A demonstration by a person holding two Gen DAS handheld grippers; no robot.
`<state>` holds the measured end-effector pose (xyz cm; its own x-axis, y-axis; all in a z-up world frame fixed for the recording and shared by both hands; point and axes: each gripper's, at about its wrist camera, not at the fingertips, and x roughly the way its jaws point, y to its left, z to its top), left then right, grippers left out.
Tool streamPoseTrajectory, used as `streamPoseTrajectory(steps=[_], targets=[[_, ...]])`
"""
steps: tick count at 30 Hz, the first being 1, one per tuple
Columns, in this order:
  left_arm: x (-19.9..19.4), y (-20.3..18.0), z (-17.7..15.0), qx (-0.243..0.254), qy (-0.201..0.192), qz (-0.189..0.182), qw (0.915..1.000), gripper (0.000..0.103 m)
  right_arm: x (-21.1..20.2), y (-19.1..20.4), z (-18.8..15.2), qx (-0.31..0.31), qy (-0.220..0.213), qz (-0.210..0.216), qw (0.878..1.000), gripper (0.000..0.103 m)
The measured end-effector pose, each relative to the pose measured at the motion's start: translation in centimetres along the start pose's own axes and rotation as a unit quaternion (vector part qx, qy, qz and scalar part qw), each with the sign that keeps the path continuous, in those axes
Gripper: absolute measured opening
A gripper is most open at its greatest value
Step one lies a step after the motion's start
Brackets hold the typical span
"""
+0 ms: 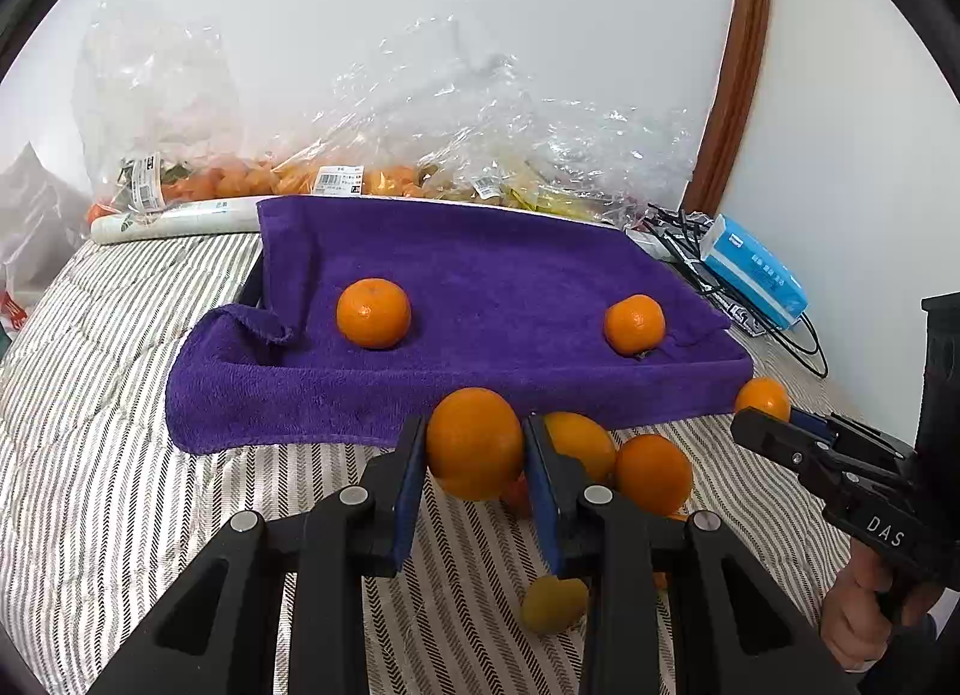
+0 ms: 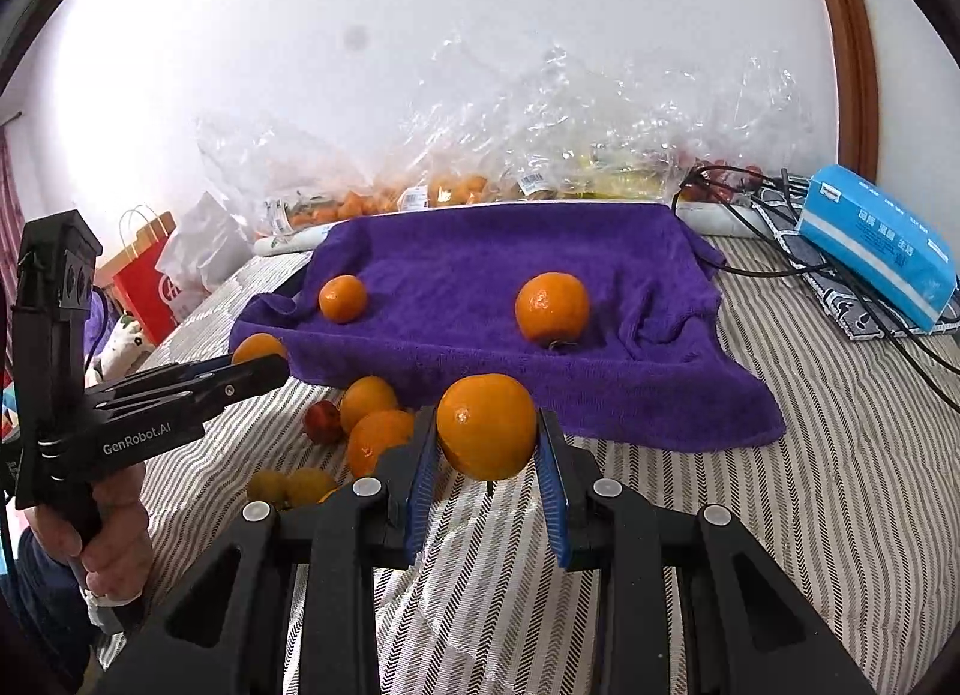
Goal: Organize fruits
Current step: 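Carry the orange with the right gripper onto the purple towel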
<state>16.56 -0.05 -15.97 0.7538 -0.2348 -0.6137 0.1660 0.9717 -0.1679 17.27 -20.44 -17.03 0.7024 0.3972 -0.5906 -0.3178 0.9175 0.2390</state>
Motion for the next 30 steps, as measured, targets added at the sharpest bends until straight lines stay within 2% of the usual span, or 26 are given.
streamPoseTrajectory(steps=[5,10,13,17,21,26,30], targets=[[-0.2,0.0,0.1,-0.001,-0.004,0.006,1.0,0.03,-0.3,0.2,0.1,-0.002,-0.009,0.006,1.0,0.031],[-0.3,0.2,0.6,-0.001,0.009,0.012,0.9999,0.03,-0.9,-0.1,0.4,0.014,-0.03,-0.001,0.999,0.031],[-0.8,0.2,1.9,-0.004,0.017,0.008,0.9998,0.03,-1.5,0.5,2.0,-0.006,-0.032,-0.02,0.999,0.031],[-2.1,0.1,4.9,-0.008,-0.004,0.001,1.0,0.03,-2.9,1.2,4.6,-0.039,-0.075,-0.011,0.996,0.031],[-1.3,0.5,7.0,-0.023,-0.021,0.013,0.9994,0.03,-2.3,0.6,7.3,-0.045,-0.099,-0.003,0.994,0.031],[1.5,0.9,8.9,-0.044,-0.022,0.018,0.9986,0.03,0.6,-1.7,9.8,-0.018,-0.079,-0.02,0.997,0.031],[3.6,1.3,8.4,-0.049,-0.024,0.019,0.9983,0.03,2.8,-4.0,8.8,0.016,-0.062,-0.025,0.998,0.031]])
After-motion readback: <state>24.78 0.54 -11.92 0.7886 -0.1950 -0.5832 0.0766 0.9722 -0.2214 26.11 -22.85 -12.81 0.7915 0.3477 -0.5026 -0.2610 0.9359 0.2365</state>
